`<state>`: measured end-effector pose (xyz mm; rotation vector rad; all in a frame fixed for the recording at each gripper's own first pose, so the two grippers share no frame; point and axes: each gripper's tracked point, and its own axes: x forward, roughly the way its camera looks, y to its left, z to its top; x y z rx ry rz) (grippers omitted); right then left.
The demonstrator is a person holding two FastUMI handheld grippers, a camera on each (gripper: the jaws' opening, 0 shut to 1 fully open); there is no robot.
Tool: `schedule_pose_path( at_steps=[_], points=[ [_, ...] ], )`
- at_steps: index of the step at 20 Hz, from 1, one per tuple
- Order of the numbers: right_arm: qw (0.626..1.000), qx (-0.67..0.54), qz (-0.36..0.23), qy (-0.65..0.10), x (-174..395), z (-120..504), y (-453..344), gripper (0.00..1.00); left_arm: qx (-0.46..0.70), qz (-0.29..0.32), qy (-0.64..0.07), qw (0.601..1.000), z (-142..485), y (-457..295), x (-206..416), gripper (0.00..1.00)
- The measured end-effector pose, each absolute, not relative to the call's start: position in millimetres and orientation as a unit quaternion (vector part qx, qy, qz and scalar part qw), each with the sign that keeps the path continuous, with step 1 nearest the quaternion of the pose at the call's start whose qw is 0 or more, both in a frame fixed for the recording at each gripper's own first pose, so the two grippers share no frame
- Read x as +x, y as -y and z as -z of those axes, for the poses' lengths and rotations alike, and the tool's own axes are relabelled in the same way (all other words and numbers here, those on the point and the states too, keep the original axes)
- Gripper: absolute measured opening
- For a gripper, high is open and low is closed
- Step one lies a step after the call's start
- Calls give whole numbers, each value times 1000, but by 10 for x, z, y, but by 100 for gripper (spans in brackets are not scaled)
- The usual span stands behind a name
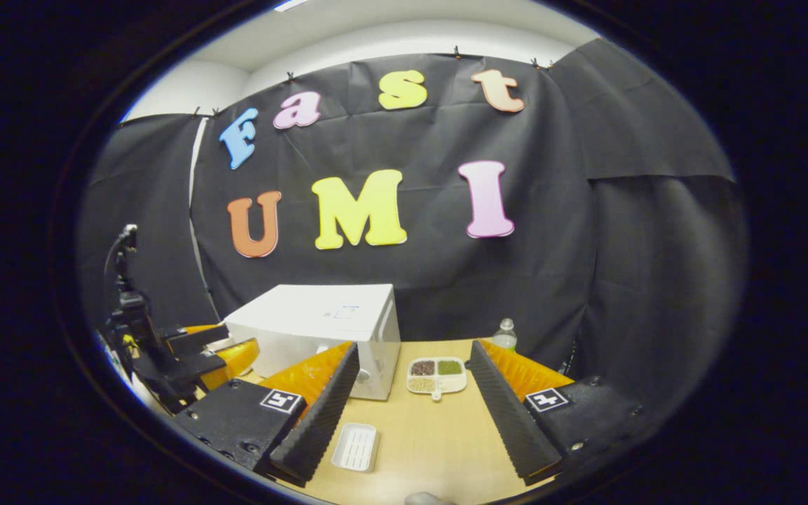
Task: Open the microwave oven with the left hand, put the food in, and close the microwave oven.
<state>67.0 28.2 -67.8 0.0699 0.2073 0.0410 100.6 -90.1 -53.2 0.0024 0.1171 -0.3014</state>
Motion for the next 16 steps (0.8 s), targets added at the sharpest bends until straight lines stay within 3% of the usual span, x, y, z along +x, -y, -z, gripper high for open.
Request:
schedule_pose_path(
  at_steps=[2, 3, 4, 13, 14, 16],
  points=[
    [995, 31, -22, -90, 658, 573, -333, 92, -1, 142, -33, 989, 256, 711, 857, 96],
    [996, 30, -21, -82, 646, 518, -343, 100, -1, 140, -18, 990, 117, 605, 773, 96],
    [996, 30, -18, -77, 633, 457, -350, 92, 0, 135, -7, 991, 7, 492, 693, 96],
    [999, 39, 4, -34, 339, 30, -468, 92, -3, 71, 14, 997, -268, -355, 233, 96],
    [999, 34, 7, -32, 307, 10, -479, 100, -4, 70, 13, 997, -270, -377, 203, 96],
    [999, 30, 9, -27, 261, -5, -504, 100, -4, 69, 18, 997, -304, -430, 167, 97]
  ],
)
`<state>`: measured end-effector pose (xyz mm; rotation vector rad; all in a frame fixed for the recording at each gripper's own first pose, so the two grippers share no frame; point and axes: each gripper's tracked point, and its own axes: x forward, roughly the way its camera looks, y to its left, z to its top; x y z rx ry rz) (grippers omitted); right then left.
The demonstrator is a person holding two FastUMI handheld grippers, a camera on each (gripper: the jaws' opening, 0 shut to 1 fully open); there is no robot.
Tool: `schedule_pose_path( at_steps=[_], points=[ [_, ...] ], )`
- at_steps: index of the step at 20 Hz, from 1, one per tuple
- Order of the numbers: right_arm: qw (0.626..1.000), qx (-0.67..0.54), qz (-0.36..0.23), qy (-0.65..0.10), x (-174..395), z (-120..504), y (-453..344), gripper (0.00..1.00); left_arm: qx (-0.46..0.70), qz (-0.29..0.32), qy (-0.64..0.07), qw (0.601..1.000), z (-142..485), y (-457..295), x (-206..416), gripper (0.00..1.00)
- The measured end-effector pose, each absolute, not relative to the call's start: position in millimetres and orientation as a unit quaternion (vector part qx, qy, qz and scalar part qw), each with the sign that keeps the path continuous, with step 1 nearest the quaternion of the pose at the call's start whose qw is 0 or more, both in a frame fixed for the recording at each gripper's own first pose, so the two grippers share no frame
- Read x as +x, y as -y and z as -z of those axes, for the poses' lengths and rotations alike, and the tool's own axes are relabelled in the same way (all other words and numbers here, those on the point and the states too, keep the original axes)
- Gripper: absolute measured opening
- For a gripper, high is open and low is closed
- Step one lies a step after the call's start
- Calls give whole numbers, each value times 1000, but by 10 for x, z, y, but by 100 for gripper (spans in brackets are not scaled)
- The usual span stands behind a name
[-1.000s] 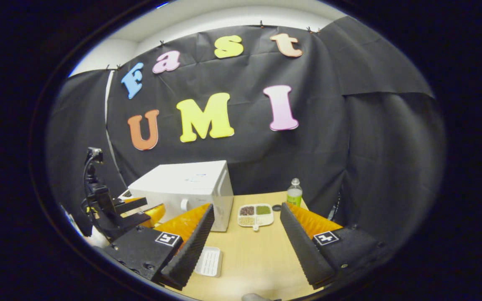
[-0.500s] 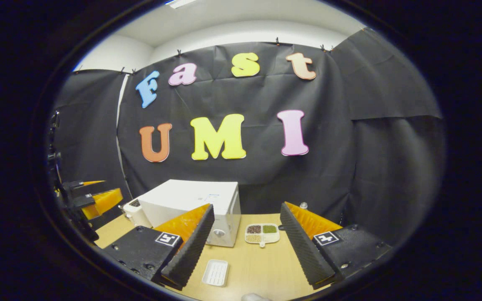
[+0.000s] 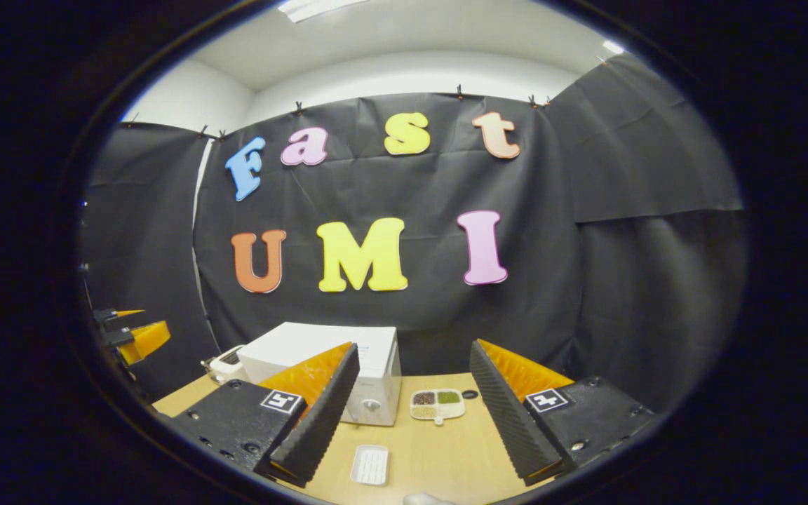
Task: Open the microwave oven with the left hand, put the food in, and close the microwave oven.
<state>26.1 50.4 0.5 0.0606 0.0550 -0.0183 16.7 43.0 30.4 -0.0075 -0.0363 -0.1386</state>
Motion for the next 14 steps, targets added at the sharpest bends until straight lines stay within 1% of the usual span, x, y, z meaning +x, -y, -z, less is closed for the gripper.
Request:
schedule_pose_path(
  at_steps=[1, 2, 13, 14],
  points=[
    [999, 31, 10, -26, 228, -27, -525, 100, -5, 69, 21, 997, -322, -446, 145, 96],
    [999, 32, 10, -24, 216, -33, -541, 92, -7, 69, 21, 997, -339, -462, 124, 96],
    [1000, 18, 7, -22, 104, -82, -672, 92, -14, 66, 33, 997, -475, -493, 89, 96],
    [1000, 18, 7, -22, 103, -96, -672, 100, -15, 66, 36, 997, -498, -486, 96, 96]
  ],
)
